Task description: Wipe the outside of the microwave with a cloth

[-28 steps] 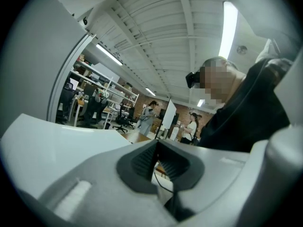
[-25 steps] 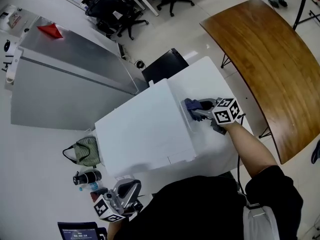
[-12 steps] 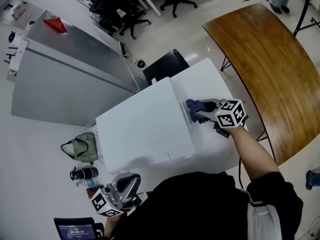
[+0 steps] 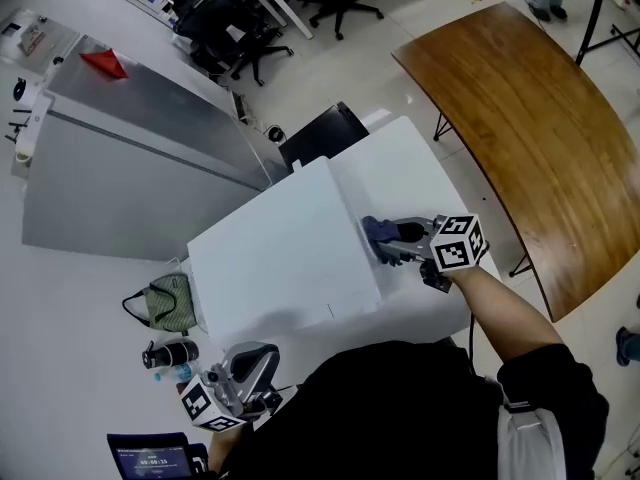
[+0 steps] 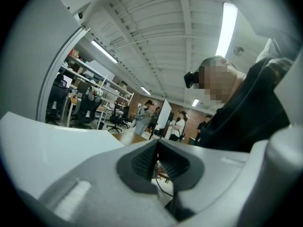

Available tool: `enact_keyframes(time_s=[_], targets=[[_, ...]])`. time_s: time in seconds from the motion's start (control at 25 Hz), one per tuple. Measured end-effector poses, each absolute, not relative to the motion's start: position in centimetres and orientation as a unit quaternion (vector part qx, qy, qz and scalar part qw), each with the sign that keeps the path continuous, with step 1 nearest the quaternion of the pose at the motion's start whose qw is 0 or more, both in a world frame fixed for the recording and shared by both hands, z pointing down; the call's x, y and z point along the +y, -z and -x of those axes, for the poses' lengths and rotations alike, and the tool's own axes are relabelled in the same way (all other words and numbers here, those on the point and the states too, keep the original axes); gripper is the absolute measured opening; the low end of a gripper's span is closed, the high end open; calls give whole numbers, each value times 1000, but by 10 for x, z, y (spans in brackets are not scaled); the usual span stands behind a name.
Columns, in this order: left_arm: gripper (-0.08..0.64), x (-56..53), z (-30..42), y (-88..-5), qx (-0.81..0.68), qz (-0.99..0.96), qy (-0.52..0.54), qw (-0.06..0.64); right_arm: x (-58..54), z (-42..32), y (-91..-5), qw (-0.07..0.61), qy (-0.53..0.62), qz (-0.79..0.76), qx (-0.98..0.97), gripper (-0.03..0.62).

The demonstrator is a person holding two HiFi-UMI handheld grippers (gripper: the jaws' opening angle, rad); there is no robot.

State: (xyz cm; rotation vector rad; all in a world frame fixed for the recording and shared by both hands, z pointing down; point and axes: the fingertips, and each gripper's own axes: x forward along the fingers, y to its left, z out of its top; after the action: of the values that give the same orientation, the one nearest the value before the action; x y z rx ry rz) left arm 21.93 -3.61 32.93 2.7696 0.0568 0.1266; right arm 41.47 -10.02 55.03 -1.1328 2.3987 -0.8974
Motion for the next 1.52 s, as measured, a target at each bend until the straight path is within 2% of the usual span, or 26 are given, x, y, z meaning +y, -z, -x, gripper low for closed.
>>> enact_keyframes(time_s=[0.16, 0.32, 0.4, 0.48, 0.52, 0.68, 0.72, 0.84, 1.08, 1.2, 1.32, 1.4, 1.52], targets=[[3, -32, -221, -352, 25, -974, -65, 215, -88, -406, -662, 18, 372, 434, 820, 121], [3, -30, -221, -363, 24, -969, -69, 235, -86, -398, -704, -145, 351, 453, 806, 109], [3, -27, -222, -362, 27, -970, -66, 232, -86, -397, -708, -181, 352, 453, 799, 109], [3, -24, -224, -352, 32, -973, -56, 222, -82, -400, -693, -154, 367, 452, 798, 121], [3, -23, -224, -345, 35, -975, -48, 214, -78, -404, -674, -120, 367, 452, 804, 121], [3, -24, -223, -310, 39, -983, -14, 181, -60, -404, -519, 115, 308, 421, 846, 123], [3, -23, -225, -301, 40, -984, -5, 175, -53, -398, -487, 152, 292, 405, 853, 123], [3, -18, -231, -279, 45, -986, 15, 161, -40, -377, -453, 191, 273, 384, 861, 124], [3, -18, -221, -297, 42, -986, -12, 162, -41, -386, -479, 273, 308, 363, 836, 124], [3, -17, -219, -313, 39, -983, -32, 174, -41, -389, -517, 261, 341, 371, 823, 124], [3, -16, -218, -328, 33, -980, -49, 192, -39, -386, -574, 209, 370, 390, 817, 123], [3, -16, -217, -337, 28, -978, -57, 200, -39, -383, -617, 139, 376, 407, 821, 123], [3, -14, -212, -345, 21, -976, -63, 209, -34, -379, -667, -13, 357, 431, 828, 118]])
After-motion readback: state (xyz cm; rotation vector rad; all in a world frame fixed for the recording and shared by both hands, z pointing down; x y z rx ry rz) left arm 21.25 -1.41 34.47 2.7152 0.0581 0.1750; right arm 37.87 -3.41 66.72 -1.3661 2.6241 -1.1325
